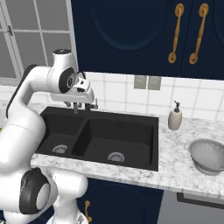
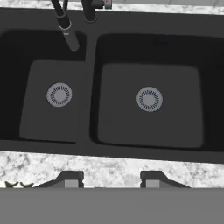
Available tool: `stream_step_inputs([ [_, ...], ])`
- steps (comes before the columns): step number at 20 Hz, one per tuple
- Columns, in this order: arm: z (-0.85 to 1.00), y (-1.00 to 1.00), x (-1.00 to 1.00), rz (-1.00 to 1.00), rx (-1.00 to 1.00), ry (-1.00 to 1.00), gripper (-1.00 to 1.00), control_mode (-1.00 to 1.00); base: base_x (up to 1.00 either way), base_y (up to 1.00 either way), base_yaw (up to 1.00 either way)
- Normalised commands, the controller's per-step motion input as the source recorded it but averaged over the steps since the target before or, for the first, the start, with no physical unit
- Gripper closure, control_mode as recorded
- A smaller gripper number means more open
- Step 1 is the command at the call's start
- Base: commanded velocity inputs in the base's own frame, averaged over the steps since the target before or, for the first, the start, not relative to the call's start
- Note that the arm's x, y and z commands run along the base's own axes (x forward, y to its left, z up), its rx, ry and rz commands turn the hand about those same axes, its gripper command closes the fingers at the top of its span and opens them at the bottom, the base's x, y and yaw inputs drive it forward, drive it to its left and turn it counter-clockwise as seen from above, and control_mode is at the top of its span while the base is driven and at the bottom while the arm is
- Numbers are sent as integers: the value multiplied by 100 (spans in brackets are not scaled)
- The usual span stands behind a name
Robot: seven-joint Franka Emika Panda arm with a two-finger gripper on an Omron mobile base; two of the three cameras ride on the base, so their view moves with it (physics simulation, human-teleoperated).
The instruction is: Put the colander in the sink, put the banana in the colander, and turn on the sink faucet and pour water over the colander.
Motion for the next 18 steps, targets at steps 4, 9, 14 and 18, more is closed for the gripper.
stream_step_inputs([
  [4,0,-10,-17,0,0,1,-100,-100,0,0,0],
  [9,0,-84,-54,0,0,7,-100,-100,0,0,0],
  [14,-1,-100,-54,0,0,12,-100,-100,0,0,0],
  [18,-1,-100,-42,-1,0,12,-100,-100,0,0,0],
])
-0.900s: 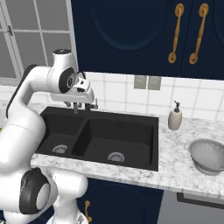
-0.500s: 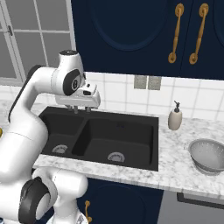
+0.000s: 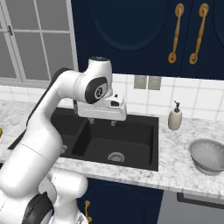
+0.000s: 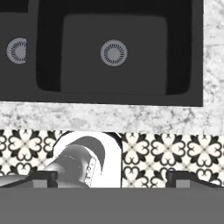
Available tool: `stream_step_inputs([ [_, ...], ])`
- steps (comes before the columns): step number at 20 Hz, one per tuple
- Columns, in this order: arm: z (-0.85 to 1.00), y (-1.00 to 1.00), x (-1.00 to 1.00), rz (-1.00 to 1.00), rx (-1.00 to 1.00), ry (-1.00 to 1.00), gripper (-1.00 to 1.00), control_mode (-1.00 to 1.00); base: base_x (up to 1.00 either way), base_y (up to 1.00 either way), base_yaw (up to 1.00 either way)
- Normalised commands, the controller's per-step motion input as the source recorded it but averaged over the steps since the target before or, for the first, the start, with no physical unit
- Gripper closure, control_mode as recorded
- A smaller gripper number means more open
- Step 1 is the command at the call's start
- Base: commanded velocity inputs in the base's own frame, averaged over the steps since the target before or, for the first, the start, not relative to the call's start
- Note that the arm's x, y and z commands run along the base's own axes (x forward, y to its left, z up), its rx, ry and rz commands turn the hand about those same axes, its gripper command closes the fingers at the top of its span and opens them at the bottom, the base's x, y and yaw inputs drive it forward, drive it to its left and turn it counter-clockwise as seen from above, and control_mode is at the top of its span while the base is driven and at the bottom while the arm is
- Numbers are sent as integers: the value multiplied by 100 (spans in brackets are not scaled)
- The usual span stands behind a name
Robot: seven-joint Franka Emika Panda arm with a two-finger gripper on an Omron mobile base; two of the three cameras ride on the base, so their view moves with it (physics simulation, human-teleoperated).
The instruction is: Put the colander in the sink, put the banana in the colander, and turn on the sink faucet and pour water over the colander.
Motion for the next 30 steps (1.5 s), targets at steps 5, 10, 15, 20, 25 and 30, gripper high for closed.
stream_step_inputs([
  [5,-10,-93,-17,0,0,7,-100,-100,0,0,0],
  [10,-18,-78,-1,-1,0,0,-100,-100,0,0,0],
  [15,-22,-68,0,0,0,0,-100,-100,0,0,0],
  [20,-20,-38,1,0,0,0,-100,-100,0,0,0],
  [25,-20,-15,11,0,0,0,-100,-100,0,0,0],
  [30,-18,-38,2,0,0,0,-100,-100,0,0,0],
])
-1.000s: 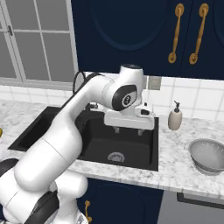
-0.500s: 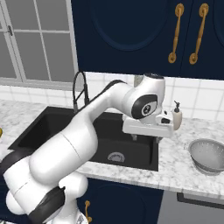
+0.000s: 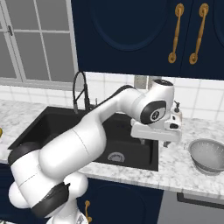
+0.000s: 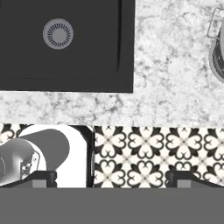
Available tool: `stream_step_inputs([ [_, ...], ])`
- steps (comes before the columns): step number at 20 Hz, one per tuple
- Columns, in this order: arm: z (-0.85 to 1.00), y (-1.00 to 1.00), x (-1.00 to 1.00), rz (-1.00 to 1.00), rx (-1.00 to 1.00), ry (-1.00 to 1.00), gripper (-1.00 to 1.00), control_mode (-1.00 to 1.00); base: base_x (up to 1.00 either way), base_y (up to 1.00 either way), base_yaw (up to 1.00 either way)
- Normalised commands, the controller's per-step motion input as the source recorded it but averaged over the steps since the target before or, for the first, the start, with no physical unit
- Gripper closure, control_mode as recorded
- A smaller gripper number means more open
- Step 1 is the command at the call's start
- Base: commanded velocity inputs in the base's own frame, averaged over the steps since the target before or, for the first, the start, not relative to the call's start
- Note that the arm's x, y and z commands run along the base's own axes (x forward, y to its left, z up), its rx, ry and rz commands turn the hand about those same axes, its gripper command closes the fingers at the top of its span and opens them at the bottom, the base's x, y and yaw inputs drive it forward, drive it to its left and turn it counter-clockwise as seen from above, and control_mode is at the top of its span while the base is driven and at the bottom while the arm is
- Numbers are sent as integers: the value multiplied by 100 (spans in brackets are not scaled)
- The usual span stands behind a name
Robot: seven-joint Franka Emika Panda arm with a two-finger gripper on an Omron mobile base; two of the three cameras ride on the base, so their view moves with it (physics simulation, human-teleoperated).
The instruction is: Put the colander in the sink, put the banana in the colander, and turn on the sink faucet and pour water over the colander.
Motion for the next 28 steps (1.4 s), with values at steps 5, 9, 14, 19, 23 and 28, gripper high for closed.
stream_step_inputs([
  [5,-9,-30,5,0,0,0,-100,-100,0,0,0],
  [9,-9,-36,9,0,0,0,-100,-100,0,0,0],
  [14,-20,-28,23,0,-1,0,-100,-100,0,0,0],
  [19,-20,-33,52,0,0,0,-100,-100,0,0,0],
  [23,-22,-41,66,0,0,0,-100,-100,0,0,0],
  [28,-32,-28,19,0,0,0,-100,-100,0,0,0],
])
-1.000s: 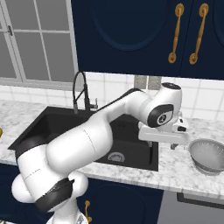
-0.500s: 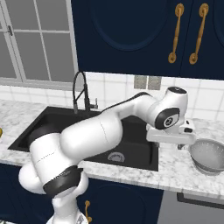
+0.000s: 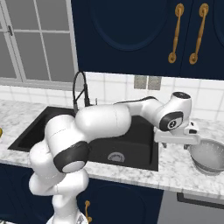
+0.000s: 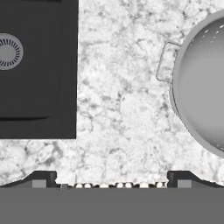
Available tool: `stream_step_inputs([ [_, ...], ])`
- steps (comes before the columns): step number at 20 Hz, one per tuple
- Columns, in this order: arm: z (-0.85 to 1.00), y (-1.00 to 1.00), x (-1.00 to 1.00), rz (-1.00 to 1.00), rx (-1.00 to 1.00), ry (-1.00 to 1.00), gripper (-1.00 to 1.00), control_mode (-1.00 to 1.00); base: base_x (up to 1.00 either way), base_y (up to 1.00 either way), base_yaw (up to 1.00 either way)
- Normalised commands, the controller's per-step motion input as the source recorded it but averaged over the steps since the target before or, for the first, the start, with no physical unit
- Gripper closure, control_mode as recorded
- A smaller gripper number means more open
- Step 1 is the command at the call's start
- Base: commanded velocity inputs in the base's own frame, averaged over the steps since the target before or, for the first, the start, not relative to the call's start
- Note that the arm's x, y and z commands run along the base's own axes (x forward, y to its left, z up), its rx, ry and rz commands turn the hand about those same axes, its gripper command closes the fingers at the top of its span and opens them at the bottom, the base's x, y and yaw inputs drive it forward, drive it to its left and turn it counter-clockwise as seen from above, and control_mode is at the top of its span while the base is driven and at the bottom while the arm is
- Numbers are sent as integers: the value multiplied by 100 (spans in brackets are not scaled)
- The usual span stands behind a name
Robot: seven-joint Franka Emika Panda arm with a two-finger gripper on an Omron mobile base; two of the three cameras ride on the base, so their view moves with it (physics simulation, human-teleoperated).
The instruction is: Put the colander in the sink, put the banana in the colander, and turn on the sink faucet and pour water over the colander.
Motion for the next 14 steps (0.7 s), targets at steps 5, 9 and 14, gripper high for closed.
stream_step_inputs([
  [5,-17,-16,11,0,0,1,-100,-100,0,0,0],
  [9,-1,-3,7,0,0,0,-100,-100,0,0,0],
  [14,-6,-1,5,0,0,0,-100,-100,0,0,0],
])
